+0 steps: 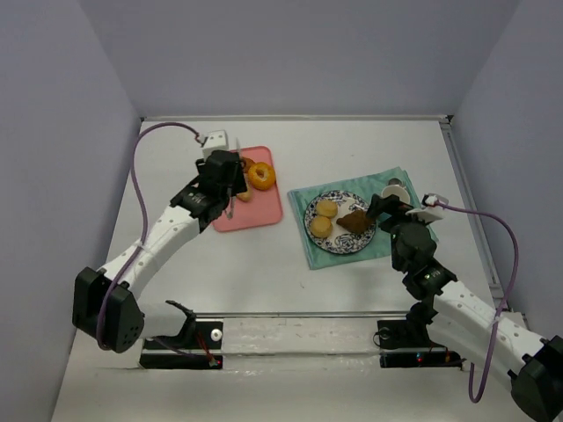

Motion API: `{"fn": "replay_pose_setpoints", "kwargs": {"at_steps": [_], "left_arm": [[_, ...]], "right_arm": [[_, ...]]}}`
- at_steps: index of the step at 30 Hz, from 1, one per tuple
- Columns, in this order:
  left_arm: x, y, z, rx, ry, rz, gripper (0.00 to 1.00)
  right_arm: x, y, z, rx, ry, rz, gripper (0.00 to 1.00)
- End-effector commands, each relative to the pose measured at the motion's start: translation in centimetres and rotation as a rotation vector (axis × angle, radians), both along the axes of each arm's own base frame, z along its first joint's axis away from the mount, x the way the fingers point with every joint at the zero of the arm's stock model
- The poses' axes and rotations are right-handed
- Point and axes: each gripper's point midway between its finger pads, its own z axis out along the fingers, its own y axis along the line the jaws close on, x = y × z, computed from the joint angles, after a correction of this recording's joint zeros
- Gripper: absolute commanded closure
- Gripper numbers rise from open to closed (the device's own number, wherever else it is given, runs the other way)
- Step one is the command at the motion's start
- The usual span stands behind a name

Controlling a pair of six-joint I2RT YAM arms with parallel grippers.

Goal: Place the bread

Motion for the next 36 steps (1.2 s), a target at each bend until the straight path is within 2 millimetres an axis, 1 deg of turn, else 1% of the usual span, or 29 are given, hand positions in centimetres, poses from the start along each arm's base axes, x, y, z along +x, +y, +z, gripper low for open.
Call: {"fn": "replay_pose_setpoints", "kwargs": {"at_steps": [1, 3, 4, 5, 6, 7, 8, 9, 11, 12, 14, 15, 17, 18, 20, 21, 22, 23, 24, 25, 26, 27, 28, 30, 31, 32, 34, 35, 36], "left_arm": [[2.7, 11.3, -1.5, 0.048, -0.056, 0.278, 0.34], [3.3, 14.1, -2.4, 0.077, -0.039, 0.328, 0.33], [3.9, 15.8, -2.2, 0.100, -0.065, 0.354, 0.32], [4.2, 16.2, -3.3, 0.173, -0.043, 0.289, 0.29], [5.1, 16.6, -3.1, 0.201, -0.073, 0.258, 0.29], [5.2, 17.7, -4.2, 0.230, -0.061, 0.238, 0.29], [5.4, 18.4, -4.9, 0.318, -0.051, 0.176, 0.29], [5.9, 19.0, -6.4, 0.337, -0.026, 0.165, 0.29], [6.4, 19.8, -7.8, 0.321, 0.024, 0.143, 0.29], [6.6, 20.8, -9.4, 0.313, 0.068, 0.144, 0.29], [7.1, 22.0, -10.3, 0.311, 0.100, 0.169, 0.28], [7.0, 22.5, -11.9, 0.312, 0.153, 0.183, 0.28], [7.1, 22.9, -12.9, 0.311, 0.197, 0.192, 0.28], [7.0, 22.9, -13.9, 0.306, 0.227, 0.186, 0.27], [7.2, 22.5, -14.2, 0.277, 0.248, 0.173, 0.19], [7.3, 22.4, -14.1, 0.271, 0.250, 0.176, 0.12], [7.1, 22.5, -14.1, 0.267, 0.262, 0.184, 0.01], [7.1, 22.6, -13.7, 0.262, 0.257, 0.204, 0.01], [6.9, 23.2, -12.7, 0.274, 0.246, 0.246, 0.01], [6.6, 23.5, -12.1, 0.275, 0.250, 0.269, 0.01], [6.6, 23.7, -11.2, 0.272, 0.230, 0.301, 0.01], [6.6, 23.8, -9.2, 0.248, 0.177, 0.336, 0.01], [6.0, 23.9, -8.5, 0.237, 0.177, 0.359, 0.01], [5.4, 24.0, -6.1, 0.179, 0.122, 0.430, 0.01], [4.9, 23.7, -3.2, 0.150, 0.047, 0.443, 0.01], [4.0, 23.2, -0.4, 0.091, -0.038, 0.463, 0.01], [3.0, 22.3, 2.5, 0.022, -0.149, 0.449, 0.01], [2.2, 21.3, 2.3, -0.028, -0.169, 0.422, 0.01], [1.5, 20.6, 3.3, -0.075, -0.213, 0.404, 0.01]], "right_arm": [[0.2, -0.5, 2.0, 0.033, -0.063, -0.043, 0.00], [0.3, -0.6, 2.0, 0.026, -0.061, -0.050, 0.00], [0.4, -0.7, 2.1, 0.024, -0.060, -0.060, 0.00], [0.6, -0.6, 1.8, 0.017, -0.053, -0.061, 0.00], [0.7, -0.6, 1.8, 0.014, -0.050, -0.064, 0.00], [0.8, -0.5, 1.8, 0.011, -0.049, -0.066, 0.00], [1.0, -0.4, 1.6, 0.001, -0.039, -0.064, 0.00], [1.1, -0.3, 1.5, -0.007, -0.034, -0.062, 0.00], [1.4, 0.1, 1.4, -0.013, -0.026, -0.050, 0.00], [1.4, 0.1, 1.4, -0.013, -0.026, -0.048, 0.00], [1.5, 0.2, 1.5, -0.018, -0.026, -0.045, 0.00], [1.4, 0.2, 1.6, -0.016, -0.030, -0.045, 0.00], [1.3, 0.2, 1.6, -0.006, -0.036, -0.038, 0.00], [1.2, 0.3, 1.7, -0.001, -0.039, -0.032, 0.00], [1.1, 0.7, 1.9, 0.010, -0.050, -0.007, 0.00], [1.1, 0.7, 2.0, 0.009, -0.051, -0.003, 0.00], [1.2, 1.0, 2.0, 0.007, -0.052, 0.009, 0.00], [1.2, 1.0, 2.0, 0.005, -0.050, 0.013, 0.00], [1.2, 1.1, 2.1, 0.005, -0.053, 0.019, 0.00], [1.2, 1.3, 2.1, 0.004, -0.053, 0.029, 0.00], [1.2, 1.4, 2.1, 0.004, -0.054, 0.036, 0.00], [1.2, 1.5, 2.2, 0.004, -0.055, 0.040, 0.00], [1.2, 1.6, 2.2, 0.001, -0.055, 0.046, 0.00], [1.2, 1.6, 2.5, 0.006, -0.057, 0.046, 0.00], [1.2, 1.6, 2.5, 0.003, -0.049, 0.047, 0.00], [1.1, 1.6, 2.7, 0.003, -0.044, 0.051, 0.00], [1.1, 1.7, 2.9, 0.005, -0.040, 0.054, 0.00], [1.1, 1.7, 3.0, 0.008, -0.038, 0.054, 0.00], [1.1, 1.7, 3.2, 0.012, -0.037, 0.054, 0.00]]}}
